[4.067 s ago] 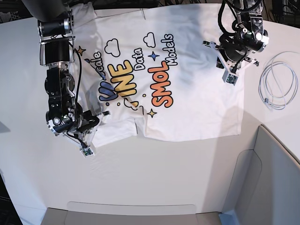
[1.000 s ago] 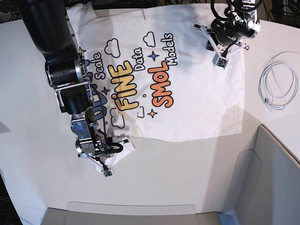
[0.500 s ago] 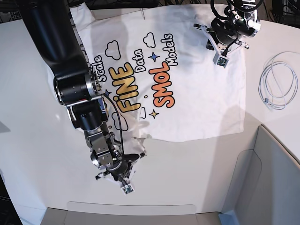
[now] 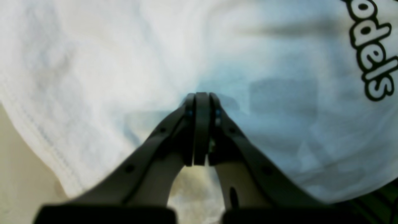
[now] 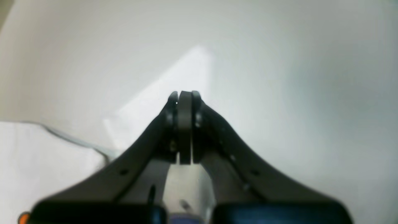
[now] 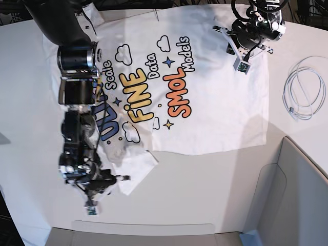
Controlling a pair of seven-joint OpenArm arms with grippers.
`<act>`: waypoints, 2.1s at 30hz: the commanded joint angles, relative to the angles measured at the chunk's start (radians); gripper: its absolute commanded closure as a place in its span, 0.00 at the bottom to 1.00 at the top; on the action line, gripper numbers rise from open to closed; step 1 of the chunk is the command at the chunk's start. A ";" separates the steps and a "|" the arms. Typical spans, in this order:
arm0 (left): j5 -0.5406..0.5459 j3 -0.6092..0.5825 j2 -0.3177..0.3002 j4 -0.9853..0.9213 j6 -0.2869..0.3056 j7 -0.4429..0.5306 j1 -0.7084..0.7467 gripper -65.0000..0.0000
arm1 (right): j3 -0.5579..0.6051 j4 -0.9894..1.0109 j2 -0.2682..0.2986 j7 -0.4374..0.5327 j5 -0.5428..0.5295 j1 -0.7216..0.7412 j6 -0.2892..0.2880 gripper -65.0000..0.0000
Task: Layout the t-shirt on the table in an organized manner, then fold the t-shirt properly
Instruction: 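Pull the hem corner with the right gripper to unfold it flat, then press both grippers on the shirt sides and smooth the fabric flat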
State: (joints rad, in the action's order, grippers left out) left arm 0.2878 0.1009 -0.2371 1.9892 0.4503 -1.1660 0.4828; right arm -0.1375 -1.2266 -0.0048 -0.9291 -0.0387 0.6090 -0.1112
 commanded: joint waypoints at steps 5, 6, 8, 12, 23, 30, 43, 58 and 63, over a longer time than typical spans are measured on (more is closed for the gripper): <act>-0.002 -0.005 -0.003 0.012 0.002 -0.001 -0.026 1.00 | -0.006 -0.141 0.050 -0.090 -0.125 -0.080 -0.011 1.00; -0.002 -0.007 -0.003 0.012 0.002 -0.001 -0.026 1.00 | -0.007 -0.126 0.064 -0.092 -0.134 -0.094 -0.011 1.00; -0.002 -0.007 -0.003 0.012 0.002 -0.001 -0.026 1.00 | -0.007 -0.092 0.082 -0.104 -0.154 -0.111 -0.011 1.00; -0.002 0.000 -0.008 0.012 0.002 -0.001 -0.026 1.00 | -0.007 -0.088 0.113 -0.143 -0.221 -0.145 -0.006 1.00; -0.002 0.001 -0.008 0.012 0.002 -0.001 -0.020 1.00 | -0.080 0.080 0.122 -0.141 -0.246 -0.102 -0.003 1.00; -0.002 0.000 -0.008 0.012 0.002 -0.001 -0.020 1.00 | -0.070 0.213 0.124 -0.051 -0.243 -0.068 -0.002 1.00; -0.003 0.003 -0.008 0.012 0.002 -0.001 -0.020 1.00 | -0.069 0.410 0.222 0.015 -0.241 -0.036 -0.002 1.00; -0.003 0.130 -0.003 -0.069 0.002 -0.153 -0.563 1.00 | -0.069 0.403 0.223 0.011 -0.241 -0.068 -0.002 1.00; -0.005 0.023 -0.002 -0.414 0.002 -0.084 -0.747 1.00 | -0.069 0.391 0.225 0.011 -0.241 -0.068 -0.002 1.00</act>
State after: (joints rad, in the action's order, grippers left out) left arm 0.2771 0.1192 -0.2268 1.5520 0.4511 -1.2655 -0.2405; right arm -0.2092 -0.8379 0.2153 -0.8745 -0.3153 0.5373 -0.1230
